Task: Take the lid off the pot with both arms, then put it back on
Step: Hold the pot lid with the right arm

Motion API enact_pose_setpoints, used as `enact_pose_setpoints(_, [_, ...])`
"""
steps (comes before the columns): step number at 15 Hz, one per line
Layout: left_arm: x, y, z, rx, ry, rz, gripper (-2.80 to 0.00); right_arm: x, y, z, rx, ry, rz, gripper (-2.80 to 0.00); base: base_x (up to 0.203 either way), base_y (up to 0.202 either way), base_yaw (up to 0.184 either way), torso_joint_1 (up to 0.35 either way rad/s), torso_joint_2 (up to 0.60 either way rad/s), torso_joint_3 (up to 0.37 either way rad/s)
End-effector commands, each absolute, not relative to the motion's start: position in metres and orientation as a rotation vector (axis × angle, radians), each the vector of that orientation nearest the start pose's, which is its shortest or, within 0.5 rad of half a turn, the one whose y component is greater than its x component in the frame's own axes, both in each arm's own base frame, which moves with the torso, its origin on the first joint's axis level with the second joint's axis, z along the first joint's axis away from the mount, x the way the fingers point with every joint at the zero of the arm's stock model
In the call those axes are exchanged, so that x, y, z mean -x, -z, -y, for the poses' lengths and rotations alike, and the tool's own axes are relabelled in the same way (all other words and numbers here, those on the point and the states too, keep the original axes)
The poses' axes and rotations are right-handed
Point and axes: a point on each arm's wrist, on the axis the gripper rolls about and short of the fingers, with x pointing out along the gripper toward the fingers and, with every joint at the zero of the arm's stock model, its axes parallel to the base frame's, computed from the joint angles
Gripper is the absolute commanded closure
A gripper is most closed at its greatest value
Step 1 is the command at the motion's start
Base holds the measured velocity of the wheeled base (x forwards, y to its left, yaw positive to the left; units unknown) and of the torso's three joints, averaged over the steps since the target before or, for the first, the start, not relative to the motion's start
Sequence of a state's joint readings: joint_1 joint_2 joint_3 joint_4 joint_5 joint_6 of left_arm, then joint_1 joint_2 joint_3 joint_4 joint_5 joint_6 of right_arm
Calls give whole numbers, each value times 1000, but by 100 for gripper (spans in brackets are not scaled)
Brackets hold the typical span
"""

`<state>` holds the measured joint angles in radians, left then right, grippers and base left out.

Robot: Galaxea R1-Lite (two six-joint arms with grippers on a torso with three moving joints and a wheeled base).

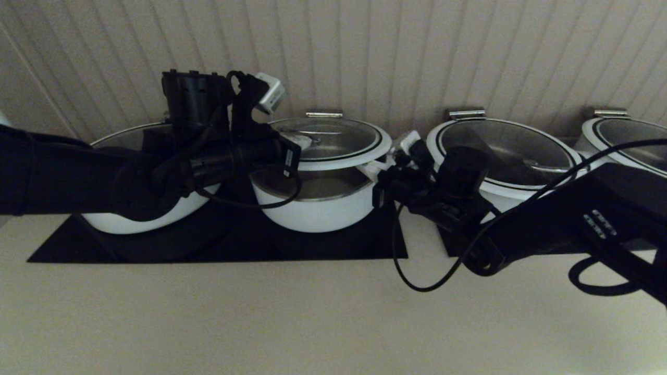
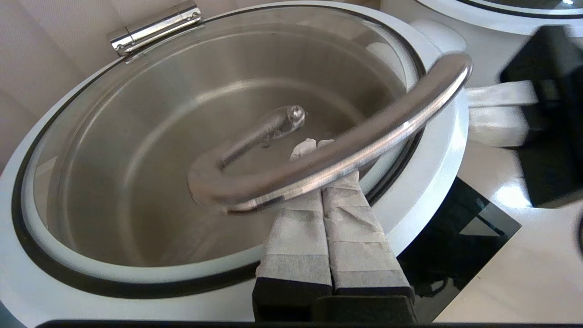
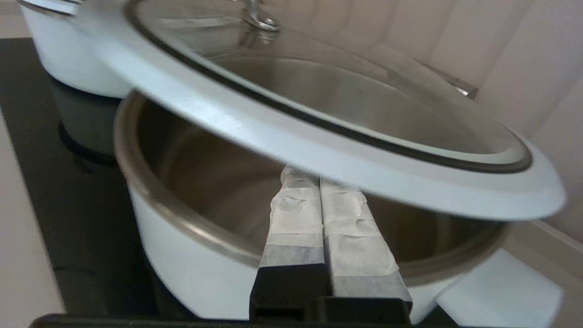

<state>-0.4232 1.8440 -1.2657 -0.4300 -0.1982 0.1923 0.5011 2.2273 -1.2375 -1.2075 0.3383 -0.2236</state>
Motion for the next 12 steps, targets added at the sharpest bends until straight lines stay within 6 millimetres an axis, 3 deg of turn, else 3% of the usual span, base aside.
enact_pose_setpoints(1, [-336, -242, 156, -203, 633, -87, 0, -392, -149, -224, 191, -807, 324, 0, 0, 0, 0, 0, 0, 0])
enact_pose_setpoints(5, [-334, -242, 155, -209, 631, -85, 0, -395, -148, -225, 190, -806, 329, 0, 0, 0, 0, 0, 0, 0])
enact_pose_setpoints(12, [-325, -239, 129, -221, 585, -120, 0, -395, -153, -224, 190, -799, 346, 0, 0, 0, 0, 0, 0, 0])
